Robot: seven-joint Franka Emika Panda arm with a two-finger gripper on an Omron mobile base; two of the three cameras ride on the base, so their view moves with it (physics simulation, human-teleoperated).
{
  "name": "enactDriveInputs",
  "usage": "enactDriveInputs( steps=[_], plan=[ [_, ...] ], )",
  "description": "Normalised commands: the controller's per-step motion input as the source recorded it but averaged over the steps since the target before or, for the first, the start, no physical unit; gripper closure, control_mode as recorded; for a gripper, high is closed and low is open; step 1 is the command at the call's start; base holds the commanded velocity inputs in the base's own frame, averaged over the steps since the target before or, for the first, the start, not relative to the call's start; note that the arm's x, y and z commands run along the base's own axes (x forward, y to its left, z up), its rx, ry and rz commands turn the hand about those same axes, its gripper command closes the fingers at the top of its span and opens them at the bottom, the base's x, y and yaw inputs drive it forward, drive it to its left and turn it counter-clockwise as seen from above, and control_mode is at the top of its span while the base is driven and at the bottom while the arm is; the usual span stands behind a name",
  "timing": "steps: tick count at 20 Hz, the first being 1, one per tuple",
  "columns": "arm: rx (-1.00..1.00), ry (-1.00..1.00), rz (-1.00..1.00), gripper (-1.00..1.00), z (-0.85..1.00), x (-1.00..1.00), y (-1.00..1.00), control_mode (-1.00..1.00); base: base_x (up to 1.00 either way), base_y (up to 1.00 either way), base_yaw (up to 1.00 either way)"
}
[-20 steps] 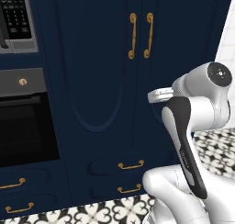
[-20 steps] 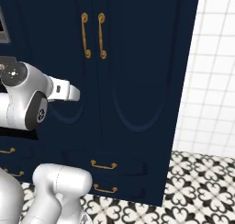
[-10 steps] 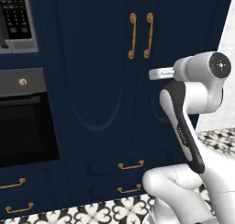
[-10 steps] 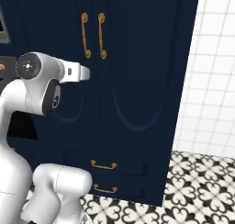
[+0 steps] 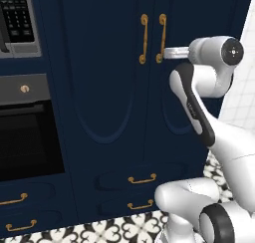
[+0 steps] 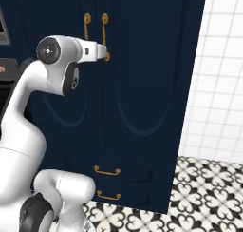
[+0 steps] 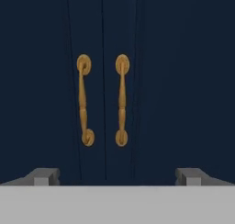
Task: Open the cabinet, pick up the bread from the cabinet and place it in the basket. Then move the basket to the dining counter.
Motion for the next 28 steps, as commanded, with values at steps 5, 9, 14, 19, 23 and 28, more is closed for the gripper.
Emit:
enactDriveInputs(
  steps=[5,9,14,19,23,28],
  plan=[
    [0.0,0.02,0.0,-1.0,0.36,0.36,-0.13,-1.0,0.0,0.0,0.0],
    [0.0,0.02,0.0,-1.0,0.02,0.3,-0.01,-1.0,0.0,0.0,0.0],
    [0.0,0.0,0.0,-1.0,-0.18,0.37,0.0,-1.0,0.0,0.0,0.0],
    [0.0,0.01,0.0,-1.0,-0.25,0.58,0.0,-1.0,0.0,0.0,0.0],
    [0.01,0.0,0.02,-1.0,-0.1,0.71,0.0,-1.0,0.0,0.0,0.0],
    [0.01,0.01,0.03,-1.0,-0.12,0.7,0.0,-1.0,0.0,0.0,0.0]
  ],
)
